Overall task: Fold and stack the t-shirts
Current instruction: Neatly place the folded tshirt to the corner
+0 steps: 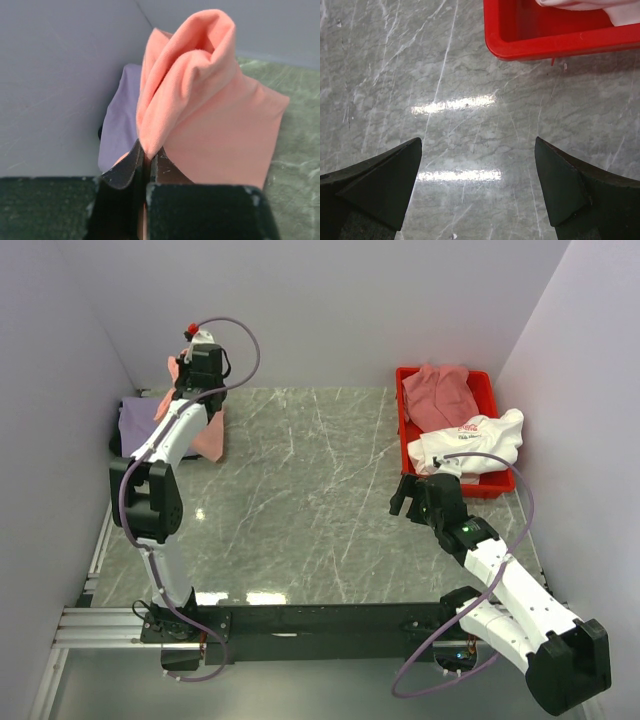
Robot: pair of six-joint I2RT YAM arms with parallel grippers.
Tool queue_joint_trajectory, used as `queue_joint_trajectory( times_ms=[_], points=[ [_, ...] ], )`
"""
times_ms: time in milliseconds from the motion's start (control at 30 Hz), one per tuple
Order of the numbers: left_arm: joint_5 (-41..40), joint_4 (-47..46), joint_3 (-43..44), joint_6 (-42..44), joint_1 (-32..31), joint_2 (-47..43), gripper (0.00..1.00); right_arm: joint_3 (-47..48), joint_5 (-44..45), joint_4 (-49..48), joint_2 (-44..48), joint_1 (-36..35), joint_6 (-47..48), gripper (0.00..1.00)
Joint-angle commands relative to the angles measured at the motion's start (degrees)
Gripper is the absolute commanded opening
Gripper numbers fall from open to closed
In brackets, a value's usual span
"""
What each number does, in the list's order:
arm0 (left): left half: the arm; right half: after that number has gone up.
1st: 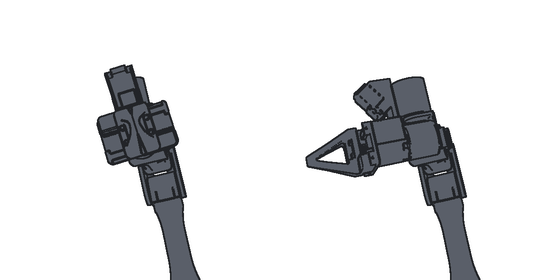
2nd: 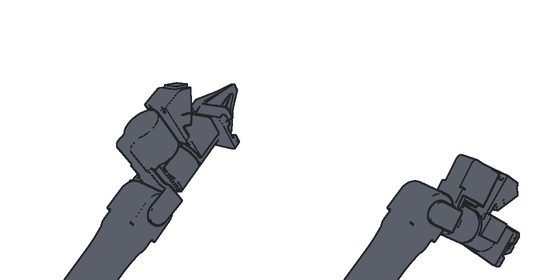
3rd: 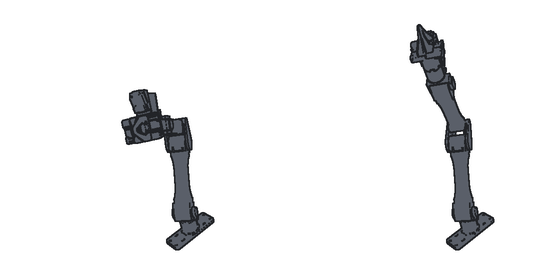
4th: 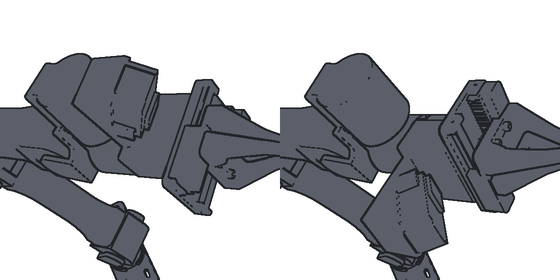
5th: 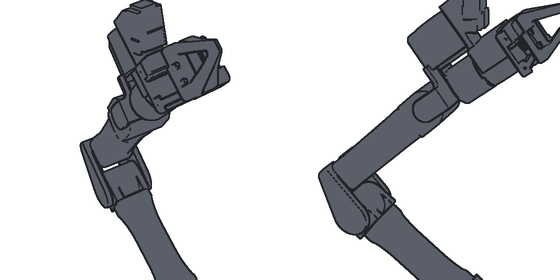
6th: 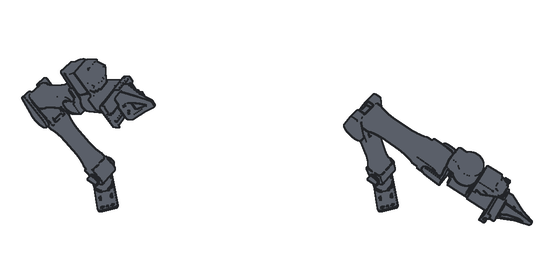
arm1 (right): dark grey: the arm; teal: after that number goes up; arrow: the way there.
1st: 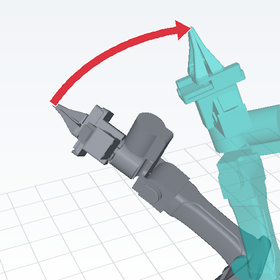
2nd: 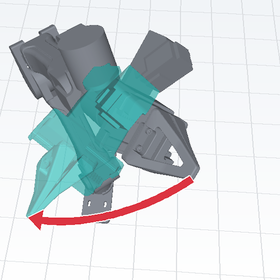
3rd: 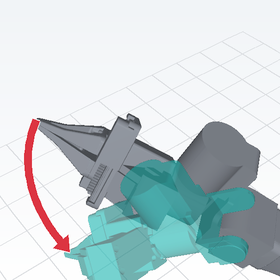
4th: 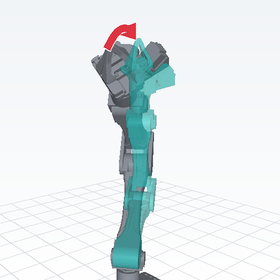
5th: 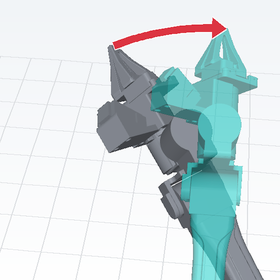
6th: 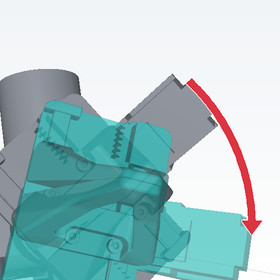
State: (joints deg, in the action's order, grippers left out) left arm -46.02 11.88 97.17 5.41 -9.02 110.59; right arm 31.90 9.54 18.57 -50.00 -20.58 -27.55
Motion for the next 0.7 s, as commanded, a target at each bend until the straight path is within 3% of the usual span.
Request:
queue_joint_trajectory(
  times_ms=[0,333,667],
  points=[
    [1.54,-2.47,4.96,1.09,0.23,-5.56,0.01,2.38,-0.05,-1.25,0.16,0.54,0.66,1.0],
    [1.45,-1.07,7.25,0.3,1.72,-2.83,0.01,2.38,-0.31,-1.25,-0.01,0.54,1.01,1.0],
    [5.32,-1.6,5.23,-2.59,8.83,2.09,0.01,2.9,1.0,-0.64,-1.06,0.63,1.18,0.99]
  ],
)
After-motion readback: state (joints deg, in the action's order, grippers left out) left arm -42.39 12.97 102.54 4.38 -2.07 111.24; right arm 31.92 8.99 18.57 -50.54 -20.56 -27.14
